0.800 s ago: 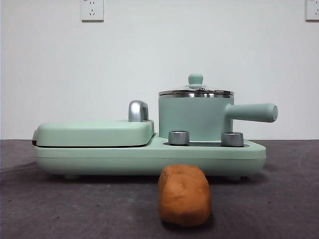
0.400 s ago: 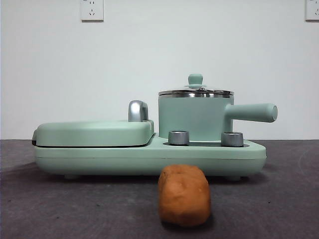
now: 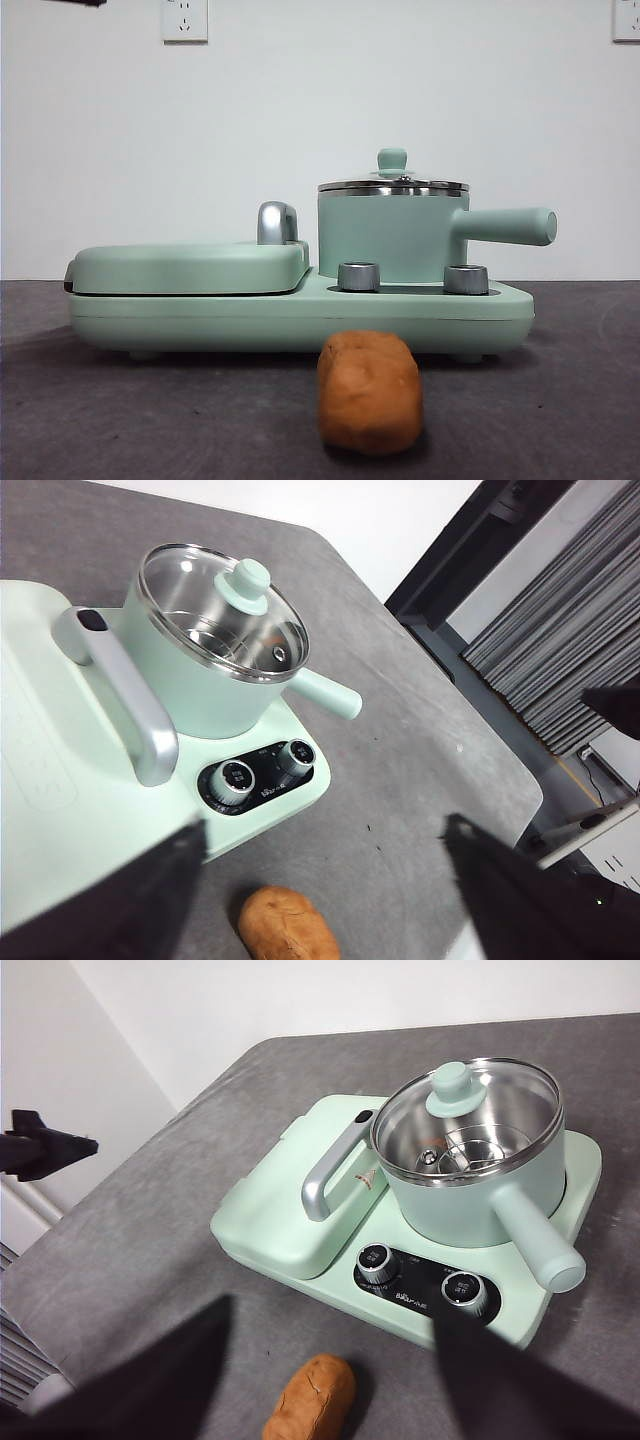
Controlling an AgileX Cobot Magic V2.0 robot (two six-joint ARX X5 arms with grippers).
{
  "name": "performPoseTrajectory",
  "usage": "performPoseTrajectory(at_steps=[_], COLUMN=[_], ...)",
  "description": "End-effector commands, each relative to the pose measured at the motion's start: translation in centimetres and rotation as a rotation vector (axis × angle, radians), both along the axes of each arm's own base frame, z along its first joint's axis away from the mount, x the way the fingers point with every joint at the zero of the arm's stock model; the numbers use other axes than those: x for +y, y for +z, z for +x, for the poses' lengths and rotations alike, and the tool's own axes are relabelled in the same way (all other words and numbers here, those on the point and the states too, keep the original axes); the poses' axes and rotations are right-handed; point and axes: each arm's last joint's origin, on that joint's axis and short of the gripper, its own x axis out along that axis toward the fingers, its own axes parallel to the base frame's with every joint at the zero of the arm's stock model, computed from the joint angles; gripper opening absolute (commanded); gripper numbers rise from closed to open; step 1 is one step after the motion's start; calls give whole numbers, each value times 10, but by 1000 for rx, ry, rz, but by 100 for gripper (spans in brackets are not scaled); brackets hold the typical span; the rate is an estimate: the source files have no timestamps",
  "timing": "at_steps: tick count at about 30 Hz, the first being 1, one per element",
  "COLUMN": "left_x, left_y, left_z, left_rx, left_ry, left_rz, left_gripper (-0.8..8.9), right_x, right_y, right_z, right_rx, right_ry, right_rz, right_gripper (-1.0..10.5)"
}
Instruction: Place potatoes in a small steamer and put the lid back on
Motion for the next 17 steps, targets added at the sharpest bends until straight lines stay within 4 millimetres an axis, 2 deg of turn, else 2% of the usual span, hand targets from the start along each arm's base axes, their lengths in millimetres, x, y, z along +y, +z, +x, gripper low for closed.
performPoseTrajectory(at_steps=[1, 8, 17], left_x=[-3, -17, -57], left_y=[8, 17, 38], left_z=[3, 19, 62], left_rx=[-33, -27, 4], left_ry=[-28, -81, -172], left_rz=[5, 8, 66], left_gripper=[476, 476, 474], right_x=[0, 0, 0], right_y=[5, 4, 1], right_z=[-1, -1, -2], right_rx=[-25, -11, 31], right_ry=[5, 4, 4], right_rz=[-5, -2, -2], right_gripper=[443, 444, 444])
